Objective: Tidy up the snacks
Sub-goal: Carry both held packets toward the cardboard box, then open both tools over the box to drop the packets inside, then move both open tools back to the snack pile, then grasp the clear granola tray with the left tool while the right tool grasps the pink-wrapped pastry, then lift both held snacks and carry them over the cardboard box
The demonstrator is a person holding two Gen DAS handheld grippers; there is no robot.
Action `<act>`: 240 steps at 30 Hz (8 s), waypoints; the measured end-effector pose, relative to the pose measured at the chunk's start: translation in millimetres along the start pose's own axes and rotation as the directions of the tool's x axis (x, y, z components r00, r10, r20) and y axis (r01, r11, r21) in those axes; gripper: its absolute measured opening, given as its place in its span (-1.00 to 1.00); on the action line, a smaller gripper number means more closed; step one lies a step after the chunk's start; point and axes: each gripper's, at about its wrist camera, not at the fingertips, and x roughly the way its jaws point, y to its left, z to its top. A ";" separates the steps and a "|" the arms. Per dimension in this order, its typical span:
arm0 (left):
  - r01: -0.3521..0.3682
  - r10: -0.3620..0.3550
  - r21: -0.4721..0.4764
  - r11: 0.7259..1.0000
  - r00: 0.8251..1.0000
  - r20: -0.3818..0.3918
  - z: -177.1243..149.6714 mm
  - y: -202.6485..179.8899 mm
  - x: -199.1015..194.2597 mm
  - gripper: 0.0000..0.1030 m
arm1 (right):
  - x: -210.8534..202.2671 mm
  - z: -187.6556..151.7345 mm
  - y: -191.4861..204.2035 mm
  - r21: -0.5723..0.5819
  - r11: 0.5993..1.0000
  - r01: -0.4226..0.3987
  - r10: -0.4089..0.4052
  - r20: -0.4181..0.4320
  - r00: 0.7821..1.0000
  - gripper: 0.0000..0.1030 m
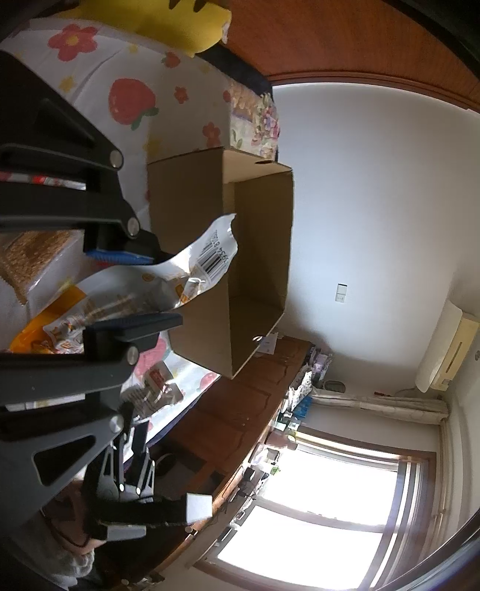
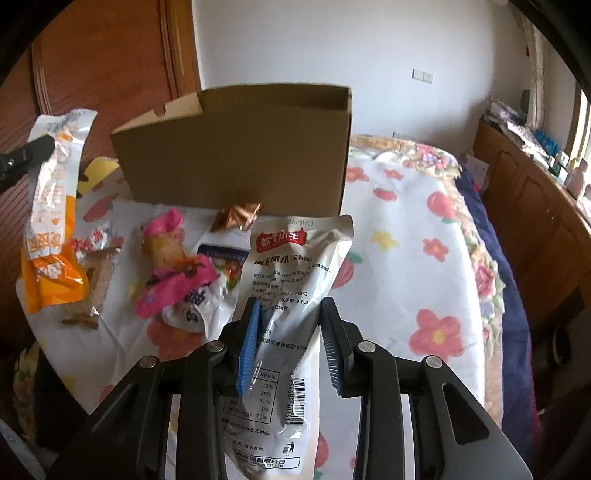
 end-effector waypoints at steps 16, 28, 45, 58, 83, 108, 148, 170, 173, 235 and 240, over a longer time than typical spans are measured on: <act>-0.041 0.034 0.076 0.996 0.995 0.096 90.8 20.0 28.0 -0.60 | -28.1 118.0 11.5 -0.102 0.994 -0.039 0.058 0.192 0.980 -0.38; -0.064 0.057 0.069 0.996 0.994 0.089 143.0 61.3 100.8 -0.60 | 36.1 197.2 11.9 -0.081 0.988 -0.129 0.145 0.228 0.963 -0.37; -0.119 0.121 0.060 0.991 0.992 -0.032 130.0 85.8 180.3 -0.52 | 119.4 222.5 13.2 -0.027 0.995 -0.097 0.100 0.155 0.983 -0.25; -0.109 0.112 0.078 0.991 0.993 -0.028 128.0 66.5 141.7 -0.27 | 82.7 204.9 14.3 -0.021 0.995 -0.094 0.097 0.155 0.983 -0.10; -0.154 0.171 0.138 0.978 0.978 -0.123 -9.1 51.7 35.3 -0.05 | 14.8 57.6 54.9 0.022 0.982 -0.190 0.188 0.066 0.980 0.01; -0.098 0.109 0.051 0.994 0.940 -0.324 -101.3 37.7 38.2 -0.04 | 84.9 42.3 104.1 -0.113 0.970 -0.216 0.203 -0.118 0.972 0.01; -0.158 0.161 0.037 0.987 0.920 -0.356 -108.0 12.7 79.2 0.33 | 99.5 36.1 104.2 -0.106 0.975 -0.196 0.185 -0.106 0.977 0.08; -0.174 0.206 0.123 0.977 0.920 -0.333 -117.4 1.4 70.7 0.06 | 99.9 36.2 105.1 -0.107 0.975 -0.195 0.184 -0.106 0.977 0.08; -0.165 0.194 0.116 0.980 0.923 -0.331 -118.7 2.8 65.3 -0.01 | 99.7 36.3 105.2 -0.108 0.975 -0.195 0.183 -0.106 0.977 0.08; -0.135 0.143 0.061 0.989 0.980 -0.141 -65.4 19.2 22.2 -0.04 | 8.4 40.0 81.9 -0.105 0.978 -0.178 0.185 0.058 0.981 -0.22; -0.128 0.137 0.077 0.989 0.984 -0.117 -49.2 17.4 25.4 -0.04 | -6.2 53.7 81.1 -0.121 0.978 -0.167 0.179 0.097 0.979 -0.22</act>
